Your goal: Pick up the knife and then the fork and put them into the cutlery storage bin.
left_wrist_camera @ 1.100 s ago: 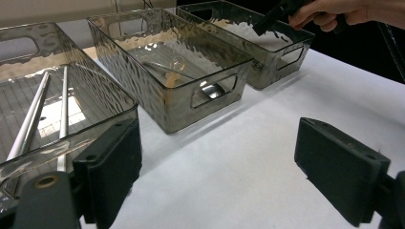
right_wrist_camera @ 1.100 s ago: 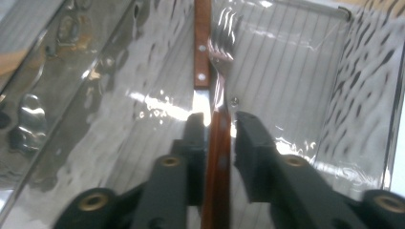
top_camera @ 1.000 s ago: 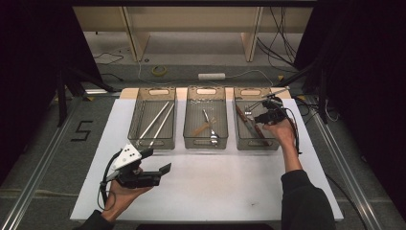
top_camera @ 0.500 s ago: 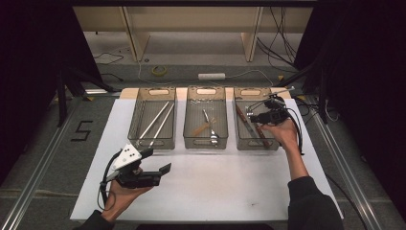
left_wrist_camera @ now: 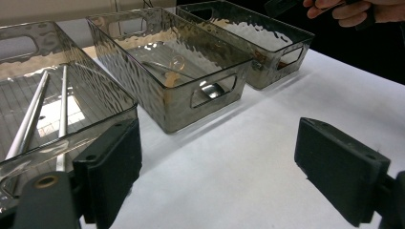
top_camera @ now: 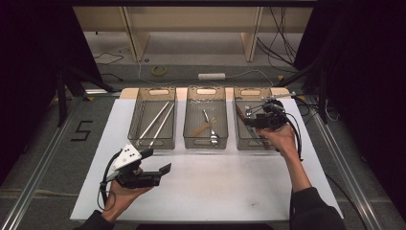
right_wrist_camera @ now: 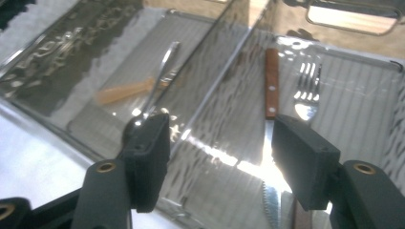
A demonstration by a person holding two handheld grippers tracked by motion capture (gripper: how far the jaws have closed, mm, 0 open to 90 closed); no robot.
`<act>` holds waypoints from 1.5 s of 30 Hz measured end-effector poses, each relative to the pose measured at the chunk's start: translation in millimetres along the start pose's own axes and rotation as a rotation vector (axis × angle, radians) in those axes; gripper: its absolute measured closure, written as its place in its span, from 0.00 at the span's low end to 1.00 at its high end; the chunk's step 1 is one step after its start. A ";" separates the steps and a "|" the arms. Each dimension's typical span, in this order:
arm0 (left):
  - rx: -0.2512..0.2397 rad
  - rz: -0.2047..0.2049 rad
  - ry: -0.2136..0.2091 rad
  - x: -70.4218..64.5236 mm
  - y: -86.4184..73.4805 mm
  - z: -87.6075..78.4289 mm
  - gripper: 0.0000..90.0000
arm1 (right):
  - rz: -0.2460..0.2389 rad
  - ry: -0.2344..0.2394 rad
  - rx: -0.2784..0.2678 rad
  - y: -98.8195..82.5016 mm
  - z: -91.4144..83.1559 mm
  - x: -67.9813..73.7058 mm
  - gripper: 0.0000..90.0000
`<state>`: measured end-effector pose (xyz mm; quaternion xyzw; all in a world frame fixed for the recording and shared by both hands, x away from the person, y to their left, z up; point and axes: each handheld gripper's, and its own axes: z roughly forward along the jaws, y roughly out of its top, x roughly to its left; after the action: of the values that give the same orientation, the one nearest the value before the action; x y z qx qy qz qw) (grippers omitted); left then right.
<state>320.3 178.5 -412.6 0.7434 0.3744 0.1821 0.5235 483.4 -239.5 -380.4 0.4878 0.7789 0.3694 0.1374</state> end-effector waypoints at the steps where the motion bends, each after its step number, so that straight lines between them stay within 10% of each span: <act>1: 0.000 0.000 0.001 0.0 0.0 0.0 0.18 | -0.007 0.003 -0.011 -1.1 -1.8 2.5 0.42; 45: 0.009 -0.003 0.001 1.5 -0.4 0.5 0.18 | -0.058 0.130 -0.185 -49.4 -27.9 55.3 0.31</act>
<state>321.5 179.3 -413.3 0.7449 0.3767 0.1800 0.5203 407.9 -216.6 -388.1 0.4252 0.7625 0.4665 0.1418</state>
